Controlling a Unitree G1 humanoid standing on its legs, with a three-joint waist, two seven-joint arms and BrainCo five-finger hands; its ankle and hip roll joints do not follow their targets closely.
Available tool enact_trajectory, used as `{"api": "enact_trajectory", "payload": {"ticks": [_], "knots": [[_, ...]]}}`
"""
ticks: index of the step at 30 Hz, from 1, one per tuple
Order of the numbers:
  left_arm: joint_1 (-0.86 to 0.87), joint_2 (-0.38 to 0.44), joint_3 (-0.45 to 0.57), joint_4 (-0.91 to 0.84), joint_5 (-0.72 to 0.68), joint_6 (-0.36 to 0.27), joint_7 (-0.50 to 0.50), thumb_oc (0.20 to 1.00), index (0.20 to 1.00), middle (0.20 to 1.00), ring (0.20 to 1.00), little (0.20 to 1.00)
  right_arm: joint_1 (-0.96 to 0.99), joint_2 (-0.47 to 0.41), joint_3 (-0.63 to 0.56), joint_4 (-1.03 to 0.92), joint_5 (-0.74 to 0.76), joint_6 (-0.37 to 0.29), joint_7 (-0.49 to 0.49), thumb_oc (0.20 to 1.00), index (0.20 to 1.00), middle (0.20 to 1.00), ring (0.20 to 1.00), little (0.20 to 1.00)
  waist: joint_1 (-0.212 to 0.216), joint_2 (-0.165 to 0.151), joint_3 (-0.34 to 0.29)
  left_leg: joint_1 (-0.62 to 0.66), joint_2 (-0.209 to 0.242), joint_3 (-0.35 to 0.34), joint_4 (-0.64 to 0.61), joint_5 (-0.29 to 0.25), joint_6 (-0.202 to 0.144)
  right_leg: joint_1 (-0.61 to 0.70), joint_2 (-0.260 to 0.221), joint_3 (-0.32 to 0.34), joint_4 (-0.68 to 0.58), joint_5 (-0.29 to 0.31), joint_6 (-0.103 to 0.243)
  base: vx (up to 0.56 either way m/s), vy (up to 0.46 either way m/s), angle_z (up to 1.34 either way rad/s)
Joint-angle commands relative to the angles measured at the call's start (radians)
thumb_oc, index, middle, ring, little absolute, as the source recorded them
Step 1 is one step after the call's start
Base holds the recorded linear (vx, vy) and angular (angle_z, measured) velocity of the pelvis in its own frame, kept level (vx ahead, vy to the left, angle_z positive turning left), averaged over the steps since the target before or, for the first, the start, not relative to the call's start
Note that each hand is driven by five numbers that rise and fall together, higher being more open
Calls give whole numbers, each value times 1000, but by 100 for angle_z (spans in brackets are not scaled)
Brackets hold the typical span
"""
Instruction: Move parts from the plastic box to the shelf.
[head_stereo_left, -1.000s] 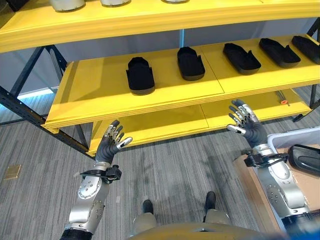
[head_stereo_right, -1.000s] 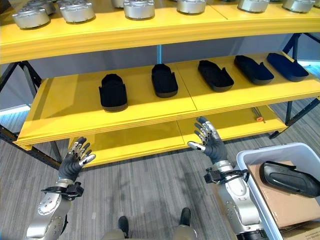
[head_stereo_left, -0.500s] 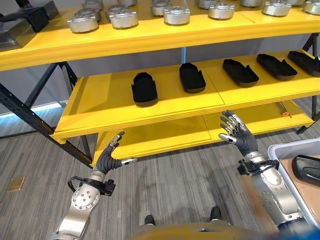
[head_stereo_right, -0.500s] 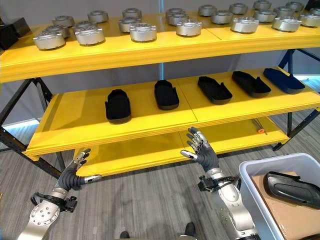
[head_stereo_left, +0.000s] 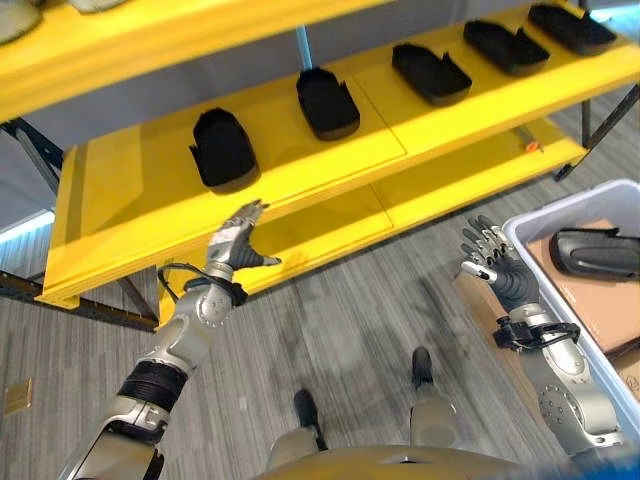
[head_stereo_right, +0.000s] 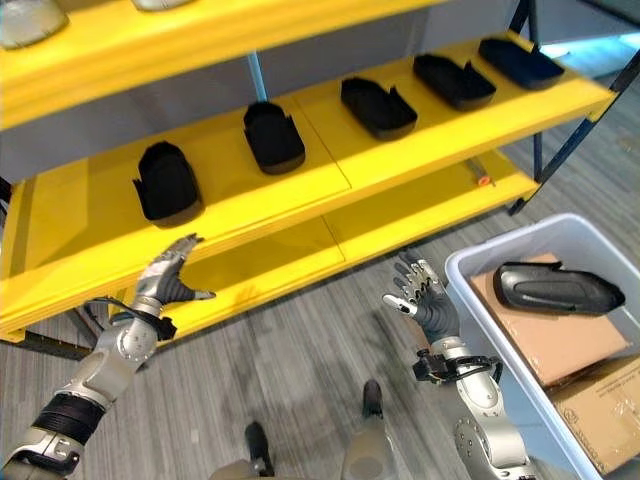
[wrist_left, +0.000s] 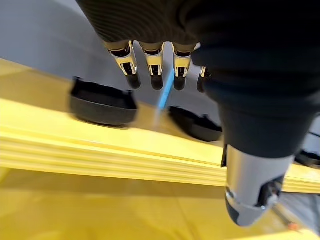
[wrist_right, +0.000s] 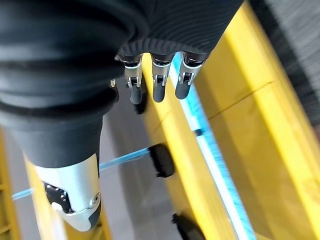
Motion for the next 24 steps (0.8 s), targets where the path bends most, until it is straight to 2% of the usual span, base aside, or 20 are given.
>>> {"api": "enact_trajectory", "payload": {"ticks": [1, 14, 16, 24], "knots": [[-60, 107, 87, -9, 22, 7, 61, 1000, 1000, 1000, 1000, 1000, -53, -1, -21, -99, 37, -39, 9, 1000, 1000, 1000, 1000, 1000, 1, -90, 11, -120, 79, -65, 182, -84, -34, 48, -33, -7, 82, -179, 18, 0, 0, 0], [-111, 230, 147, 6, 39, 36, 55, 1000, 1000, 1000, 1000, 1000, -48, -5, -21, -120, 72, -26, 36, 1000, 1000, 1000, 1000, 1000, 7, -120, 70, -179, 79, -85, 213, -86, -37, 15, -30, -6, 80, -168, 14, -24, -1, 1], [-178, 273, 123, 32, 32, 36, 56, 1000, 1000, 1000, 1000, 1000, -57, -9, -14, -124, 82, -30, 41, 1000, 1000, 1000, 1000, 1000, 8, -130, 85, -203, 80, -91, 227, -87, -38, 2, -29, -7, 83, -164, 14, -46, 15, 4], [-337, 338, 29, 93, 22, 36, 47, 1000, 1000, 1000, 1000, 1000, -75, -24, 6, -136, 90, -36, 56, 1000, 1000, 1000, 1000, 1000, 1, -143, 109, -255, 75, -101, 265, -96, -34, -30, -35, -2, 84, -147, 16, -15, 15, 2]]}}
